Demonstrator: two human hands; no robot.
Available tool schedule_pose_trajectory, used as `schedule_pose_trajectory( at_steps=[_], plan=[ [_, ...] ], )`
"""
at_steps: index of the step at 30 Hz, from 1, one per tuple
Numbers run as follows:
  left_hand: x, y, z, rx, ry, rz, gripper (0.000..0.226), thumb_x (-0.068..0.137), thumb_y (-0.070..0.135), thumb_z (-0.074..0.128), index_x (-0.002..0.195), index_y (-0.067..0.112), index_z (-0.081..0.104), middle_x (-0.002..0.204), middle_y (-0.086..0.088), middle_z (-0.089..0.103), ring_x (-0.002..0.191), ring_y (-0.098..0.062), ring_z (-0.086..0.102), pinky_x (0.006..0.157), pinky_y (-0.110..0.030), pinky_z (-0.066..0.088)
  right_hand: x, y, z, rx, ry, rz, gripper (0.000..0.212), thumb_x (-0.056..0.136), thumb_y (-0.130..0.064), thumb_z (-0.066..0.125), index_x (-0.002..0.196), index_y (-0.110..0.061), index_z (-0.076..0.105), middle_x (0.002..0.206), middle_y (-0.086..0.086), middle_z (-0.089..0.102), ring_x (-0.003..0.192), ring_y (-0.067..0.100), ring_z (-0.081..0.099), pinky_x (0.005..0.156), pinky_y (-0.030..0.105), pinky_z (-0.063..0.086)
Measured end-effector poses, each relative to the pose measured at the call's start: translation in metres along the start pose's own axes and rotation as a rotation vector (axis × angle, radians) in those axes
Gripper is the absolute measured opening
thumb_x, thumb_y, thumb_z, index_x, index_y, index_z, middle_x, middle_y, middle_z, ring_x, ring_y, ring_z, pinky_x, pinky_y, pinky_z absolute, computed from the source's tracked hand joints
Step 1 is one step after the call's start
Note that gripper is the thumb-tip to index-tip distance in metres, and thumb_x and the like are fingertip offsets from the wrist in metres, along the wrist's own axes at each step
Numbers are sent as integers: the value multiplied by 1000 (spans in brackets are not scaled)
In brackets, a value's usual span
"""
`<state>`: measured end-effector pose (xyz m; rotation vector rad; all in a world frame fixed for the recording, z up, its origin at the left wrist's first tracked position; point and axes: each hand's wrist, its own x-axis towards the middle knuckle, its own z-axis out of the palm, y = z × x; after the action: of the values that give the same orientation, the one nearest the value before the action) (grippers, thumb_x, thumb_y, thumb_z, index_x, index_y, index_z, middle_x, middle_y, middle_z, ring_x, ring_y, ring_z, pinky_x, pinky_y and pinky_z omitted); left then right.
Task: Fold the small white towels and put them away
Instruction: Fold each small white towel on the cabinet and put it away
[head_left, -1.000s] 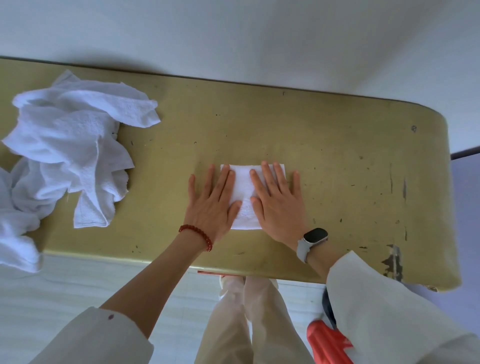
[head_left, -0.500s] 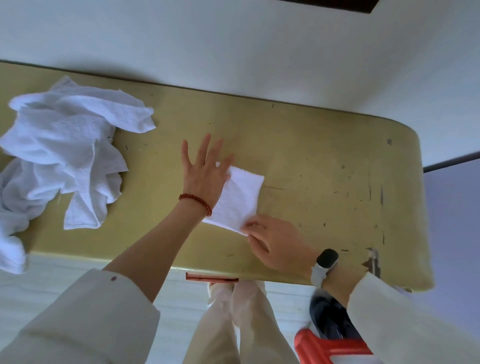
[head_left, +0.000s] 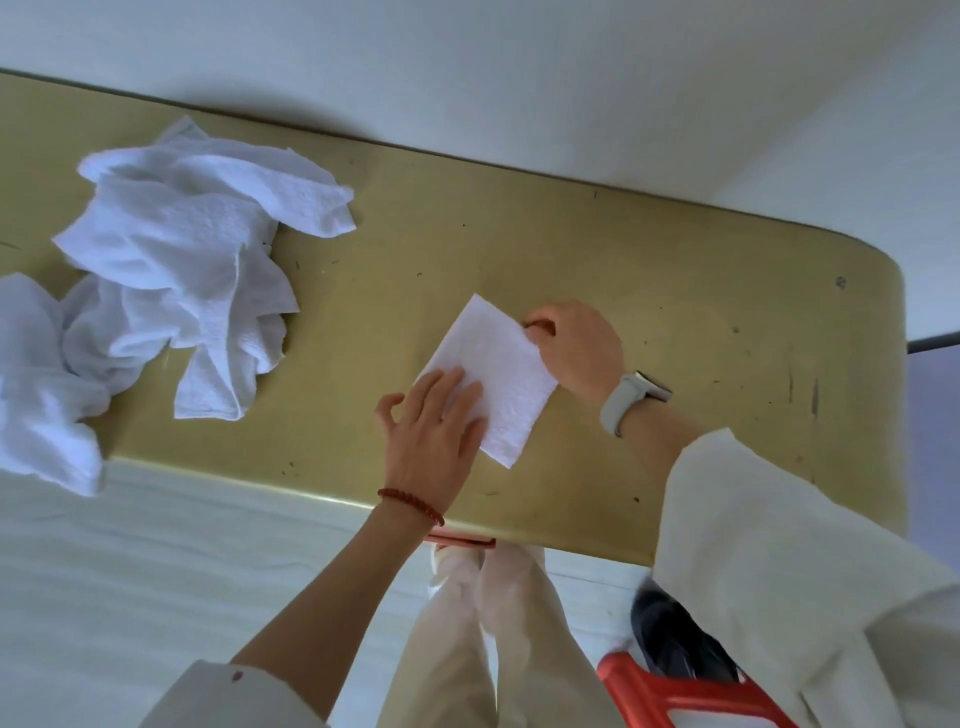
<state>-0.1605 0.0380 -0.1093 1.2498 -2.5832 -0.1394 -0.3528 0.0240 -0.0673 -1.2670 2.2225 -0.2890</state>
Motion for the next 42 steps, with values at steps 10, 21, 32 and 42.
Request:
schedule_pose_trajectory(
  at_steps=[10, 21, 32, 42],
  plan=[
    [-3, -1, 3, -67, 40, -34, 26, 85, 32, 50, 104, 25, 65, 120, 4, 62, 116, -11, 46, 90, -41, 28, 21, -20, -4, 3, -277, 148, 43, 92, -30, 42, 54, -17, 28, 57, 2, 33, 56, 21, 35, 63, 32, 34],
    [-5, -2, 5, -133, 66, -61, 26, 85, 34, 50, 102, 25, 67, 120, 5, 62, 117, -11, 46, 93, -42, 25, 22, -31, -18, 108, -347, 62, 48, 82, -16, 61, 49, -16, 27, 50, 0, 25, 47, 13, 21, 47, 23, 19],
    [-8, -10, -2, -266, -13, -226, 33, 78, 41, 51, 109, 29, 51, 124, -4, 58, 122, -16, 41, 98, -38, 22, 13, -30, -29, 463, -552, 212, 22, 84, -13, 64, 89, 9, 61, 80, 18, 56, 73, 24, 51, 68, 31, 41],
    [16, -10, -44, -736, -200, -833, 99, 73, 30, 74, 147, 19, 7, 145, -2, 29, 137, -14, 20, 108, -39, 17, -50, -74, -63, 285, -450, -349, 23, 89, -12, 55, 76, -30, 48, 77, -10, 54, 65, 4, 48, 58, 12, 35]
  ],
)
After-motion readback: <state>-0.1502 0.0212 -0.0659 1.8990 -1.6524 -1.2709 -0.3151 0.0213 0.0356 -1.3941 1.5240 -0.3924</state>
